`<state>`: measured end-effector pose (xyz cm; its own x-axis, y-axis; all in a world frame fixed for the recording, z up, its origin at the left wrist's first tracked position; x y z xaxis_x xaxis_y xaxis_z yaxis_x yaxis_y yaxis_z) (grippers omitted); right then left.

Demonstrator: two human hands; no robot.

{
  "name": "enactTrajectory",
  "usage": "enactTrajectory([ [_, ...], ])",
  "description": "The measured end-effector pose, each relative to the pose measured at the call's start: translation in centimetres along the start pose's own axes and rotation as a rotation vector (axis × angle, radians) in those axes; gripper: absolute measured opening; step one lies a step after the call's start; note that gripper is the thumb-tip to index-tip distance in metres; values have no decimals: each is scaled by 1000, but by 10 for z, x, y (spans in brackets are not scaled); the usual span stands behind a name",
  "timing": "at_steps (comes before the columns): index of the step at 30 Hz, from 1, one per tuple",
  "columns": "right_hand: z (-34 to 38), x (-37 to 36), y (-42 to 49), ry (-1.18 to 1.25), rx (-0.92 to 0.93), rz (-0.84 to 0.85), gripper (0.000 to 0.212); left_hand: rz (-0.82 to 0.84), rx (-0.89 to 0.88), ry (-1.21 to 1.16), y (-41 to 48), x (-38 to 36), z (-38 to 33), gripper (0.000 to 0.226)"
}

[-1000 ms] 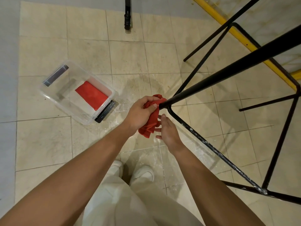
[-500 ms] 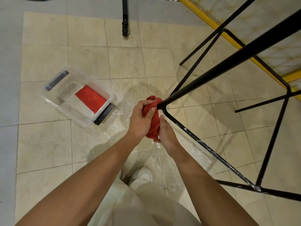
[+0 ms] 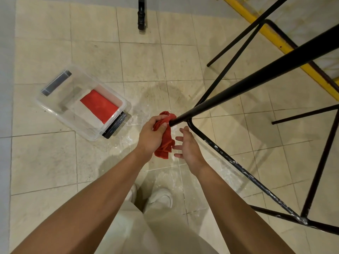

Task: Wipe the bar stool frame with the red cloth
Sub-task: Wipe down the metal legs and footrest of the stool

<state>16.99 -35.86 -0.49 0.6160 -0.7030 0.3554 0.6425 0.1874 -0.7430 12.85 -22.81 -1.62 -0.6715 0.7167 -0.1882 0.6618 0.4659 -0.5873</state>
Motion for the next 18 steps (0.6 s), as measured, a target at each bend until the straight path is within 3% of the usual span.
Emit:
enactTrajectory([
  [11, -14, -4, 24, 29, -56, 23, 50, 5, 123, 5, 33, 33, 20, 18],
  [18, -12, -13, 36, 38, -52, 9, 46, 244, 73, 129, 36, 0, 11, 22],
])
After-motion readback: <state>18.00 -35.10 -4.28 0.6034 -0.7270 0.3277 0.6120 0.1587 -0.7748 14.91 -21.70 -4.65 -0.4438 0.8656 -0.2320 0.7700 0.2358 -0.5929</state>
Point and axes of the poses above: each hand's wrist, its own y-axis towards the middle knuckle, its own x-axis out of the back of the hand, z = x × y, the point moved 10 cm from there along y, towards the middle knuckle, and after that the axes turned 9 degrees about -y, right-handed, at the moved point
